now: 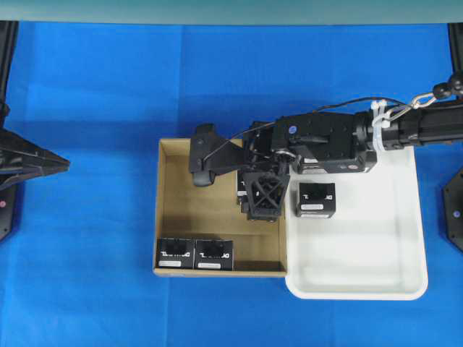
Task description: Pick the box from inside the cardboard box.
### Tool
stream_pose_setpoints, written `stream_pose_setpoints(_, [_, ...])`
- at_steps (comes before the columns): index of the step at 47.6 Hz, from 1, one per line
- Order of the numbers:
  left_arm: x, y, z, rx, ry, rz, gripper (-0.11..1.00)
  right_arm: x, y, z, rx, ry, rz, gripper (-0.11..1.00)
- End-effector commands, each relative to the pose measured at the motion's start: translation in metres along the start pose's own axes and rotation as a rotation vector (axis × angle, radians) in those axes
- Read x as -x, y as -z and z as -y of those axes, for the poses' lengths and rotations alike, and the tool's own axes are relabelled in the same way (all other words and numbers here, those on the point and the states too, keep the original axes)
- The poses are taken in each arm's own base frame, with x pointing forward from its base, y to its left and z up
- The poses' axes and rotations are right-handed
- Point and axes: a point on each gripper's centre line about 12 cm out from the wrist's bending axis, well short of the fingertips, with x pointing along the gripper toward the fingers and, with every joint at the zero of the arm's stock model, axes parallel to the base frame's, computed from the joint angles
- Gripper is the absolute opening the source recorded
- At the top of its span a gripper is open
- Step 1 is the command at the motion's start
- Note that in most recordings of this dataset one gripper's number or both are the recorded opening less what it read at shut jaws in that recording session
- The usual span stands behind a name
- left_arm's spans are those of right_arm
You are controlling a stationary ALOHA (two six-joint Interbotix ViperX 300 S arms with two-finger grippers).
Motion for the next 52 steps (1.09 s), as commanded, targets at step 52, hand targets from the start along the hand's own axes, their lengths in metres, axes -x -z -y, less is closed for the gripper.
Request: stream_pose_setpoints(52, [0.005, -0.012, 0.002, 0.004, 0.009, 0.012, -0.07, 0.212, 0.007, -0.018, -0.038, -0.063, 0.126, 0.61])
